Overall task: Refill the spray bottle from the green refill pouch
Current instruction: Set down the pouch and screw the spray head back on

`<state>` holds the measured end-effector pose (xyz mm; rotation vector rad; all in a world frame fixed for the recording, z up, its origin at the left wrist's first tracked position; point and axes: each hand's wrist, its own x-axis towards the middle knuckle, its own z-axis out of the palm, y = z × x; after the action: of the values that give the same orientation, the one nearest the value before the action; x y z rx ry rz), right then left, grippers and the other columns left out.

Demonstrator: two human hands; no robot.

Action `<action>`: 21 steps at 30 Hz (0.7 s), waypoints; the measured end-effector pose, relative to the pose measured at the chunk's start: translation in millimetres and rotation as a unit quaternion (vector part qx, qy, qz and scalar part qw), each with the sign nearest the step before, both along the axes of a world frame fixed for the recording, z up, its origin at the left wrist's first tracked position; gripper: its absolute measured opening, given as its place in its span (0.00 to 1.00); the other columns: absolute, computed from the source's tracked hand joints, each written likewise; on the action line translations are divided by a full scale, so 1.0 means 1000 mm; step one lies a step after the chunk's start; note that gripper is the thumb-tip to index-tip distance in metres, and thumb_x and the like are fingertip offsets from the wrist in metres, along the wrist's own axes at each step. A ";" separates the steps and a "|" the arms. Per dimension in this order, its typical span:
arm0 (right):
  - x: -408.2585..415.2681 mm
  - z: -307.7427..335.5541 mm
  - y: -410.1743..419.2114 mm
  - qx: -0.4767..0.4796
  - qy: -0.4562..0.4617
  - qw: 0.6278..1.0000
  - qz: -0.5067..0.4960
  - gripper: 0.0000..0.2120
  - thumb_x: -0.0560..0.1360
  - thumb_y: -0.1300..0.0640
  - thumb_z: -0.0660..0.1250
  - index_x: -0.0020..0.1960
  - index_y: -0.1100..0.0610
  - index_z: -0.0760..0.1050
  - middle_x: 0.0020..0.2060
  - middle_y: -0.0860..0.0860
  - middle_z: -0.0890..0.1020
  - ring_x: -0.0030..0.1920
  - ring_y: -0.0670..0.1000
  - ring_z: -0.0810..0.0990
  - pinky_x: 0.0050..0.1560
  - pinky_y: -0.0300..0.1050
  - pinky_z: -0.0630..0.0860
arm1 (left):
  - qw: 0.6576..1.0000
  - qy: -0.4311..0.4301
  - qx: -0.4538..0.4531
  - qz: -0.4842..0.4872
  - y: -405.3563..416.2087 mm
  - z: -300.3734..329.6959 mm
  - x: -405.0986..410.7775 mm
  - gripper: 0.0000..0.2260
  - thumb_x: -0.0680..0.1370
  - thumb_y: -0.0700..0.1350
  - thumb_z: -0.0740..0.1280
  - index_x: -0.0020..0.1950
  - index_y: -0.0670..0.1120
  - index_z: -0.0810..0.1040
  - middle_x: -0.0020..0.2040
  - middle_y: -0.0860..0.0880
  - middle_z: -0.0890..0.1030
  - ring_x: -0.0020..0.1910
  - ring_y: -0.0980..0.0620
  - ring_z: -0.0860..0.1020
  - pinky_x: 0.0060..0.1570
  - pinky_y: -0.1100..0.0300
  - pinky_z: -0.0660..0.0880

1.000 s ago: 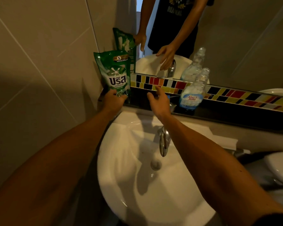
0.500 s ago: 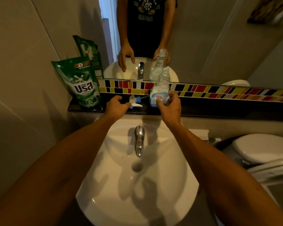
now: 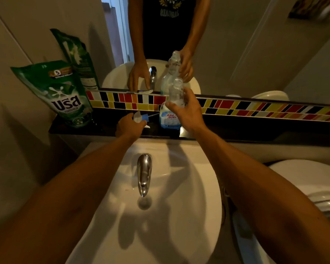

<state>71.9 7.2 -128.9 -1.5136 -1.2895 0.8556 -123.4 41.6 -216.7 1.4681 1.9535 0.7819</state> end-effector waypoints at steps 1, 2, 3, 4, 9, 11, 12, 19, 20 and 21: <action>0.000 0.000 0.001 -0.001 0.005 1.000 0.003 0.33 0.77 0.56 0.77 0.78 0.52 0.67 0.72 0.52 0.77 0.72 0.53 0.76 0.70 0.58 0.78 | 1.000 0.008 0.002 0.006 0.000 -0.002 0.003 0.22 0.75 0.53 0.72 0.66 0.48 0.76 0.61 0.45 0.80 0.58 0.43 0.78 0.52 0.52 0.74; 0.000 -0.001 0.003 -0.002 0.012 1.000 0.004 0.32 0.77 0.56 0.76 0.77 0.52 0.68 0.72 0.52 0.78 0.71 0.53 0.77 0.69 0.57 0.78 | 1.000 0.014 0.007 0.015 -0.001 -0.005 0.005 0.21 0.75 0.53 0.72 0.66 0.48 0.76 0.60 0.45 0.80 0.58 0.44 0.78 0.52 0.51 0.75; 0.000 -0.002 0.003 -0.002 0.018 1.000 0.005 0.30 0.78 0.57 0.75 0.76 0.53 0.68 0.71 0.52 0.78 0.71 0.53 0.77 0.69 0.55 0.78 | 1.000 0.014 0.014 0.024 -0.002 -0.007 0.008 0.20 0.76 0.52 0.71 0.66 0.49 0.76 0.60 0.45 0.81 0.58 0.44 0.78 0.52 0.51 0.75; 0.001 -0.002 0.003 -0.002 0.025 1.000 0.008 0.28 0.78 0.58 0.74 0.76 0.53 0.69 0.71 0.52 0.78 0.71 0.53 0.77 0.68 0.54 0.78 | 0.999 0.012 0.021 0.033 -0.003 -0.009 0.010 0.19 0.76 0.50 0.71 0.66 0.49 0.76 0.59 0.45 0.81 0.58 0.44 0.78 0.52 0.51 0.76; 0.007 0.000 0.005 -0.003 0.032 0.999 0.041 0.26 0.80 0.58 0.72 0.75 0.54 0.68 0.71 0.53 0.78 0.68 0.50 0.78 0.54 0.35 0.76 | 0.996 -0.053 0.022 0.075 0.000 -0.015 0.012 0.17 0.77 0.45 0.70 0.66 0.48 0.76 0.59 0.45 0.80 0.57 0.44 0.79 0.55 0.45 0.79; 0.008 0.001 0.004 -0.003 0.035 0.998 0.047 0.26 0.81 0.58 0.72 0.76 0.54 0.68 0.71 0.53 0.78 0.69 0.51 0.78 0.58 0.39 0.76 | 0.989 -0.114 0.025 0.089 0.002 -0.017 0.009 0.16 0.77 0.43 0.70 0.64 0.48 0.76 0.55 0.46 0.81 0.54 0.45 0.80 0.51 0.47 0.80; 0.009 0.001 0.003 -0.001 0.036 0.998 0.045 0.26 0.81 0.58 0.72 0.76 0.54 0.68 0.72 0.53 0.78 0.70 0.51 0.77 0.61 0.43 0.77 | 0.985 -0.145 0.033 0.091 0.002 -0.017 0.007 0.15 0.77 0.42 0.70 0.63 0.48 0.77 0.52 0.48 0.80 0.51 0.46 0.81 0.47 0.51 0.81; 0.012 0.011 -0.015 0.002 0.024 0.999 0.031 0.26 0.80 0.54 0.72 0.76 0.54 0.68 0.70 0.55 0.79 0.69 0.54 0.79 0.68 0.59 0.79 | 0.955 -0.277 0.062 0.085 0.003 0.014 -0.024 0.18 0.76 0.37 0.71 0.65 0.46 0.77 0.59 0.45 0.79 0.55 0.48 0.80 0.46 0.56 0.80; 0.013 0.013 -0.018 0.003 0.015 0.999 0.035 0.25 0.80 0.54 0.72 0.75 0.53 0.69 0.69 0.54 0.79 0.68 0.54 0.80 0.68 0.59 0.79 | 0.951 -0.290 0.069 0.075 0.003 0.022 -0.030 0.17 0.76 0.37 0.71 0.65 0.46 0.77 0.58 0.45 0.79 0.53 0.48 0.80 0.45 0.58 0.80; 0.013 0.017 -0.022 0.005 0.005 0.999 0.042 0.24 0.81 0.54 0.72 0.74 0.53 0.69 0.68 0.53 0.80 0.67 0.53 0.80 0.68 0.60 0.79 | 0.949 -0.299 0.078 0.065 0.003 0.030 -0.036 0.18 0.76 0.37 0.71 0.65 0.45 0.77 0.57 0.45 0.79 0.51 0.50 0.81 0.43 0.59 0.80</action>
<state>85.1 -14.7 -112.2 -1.4539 -1.3550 0.9081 -159.8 44.3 -186.4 1.0192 1.5515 1.2910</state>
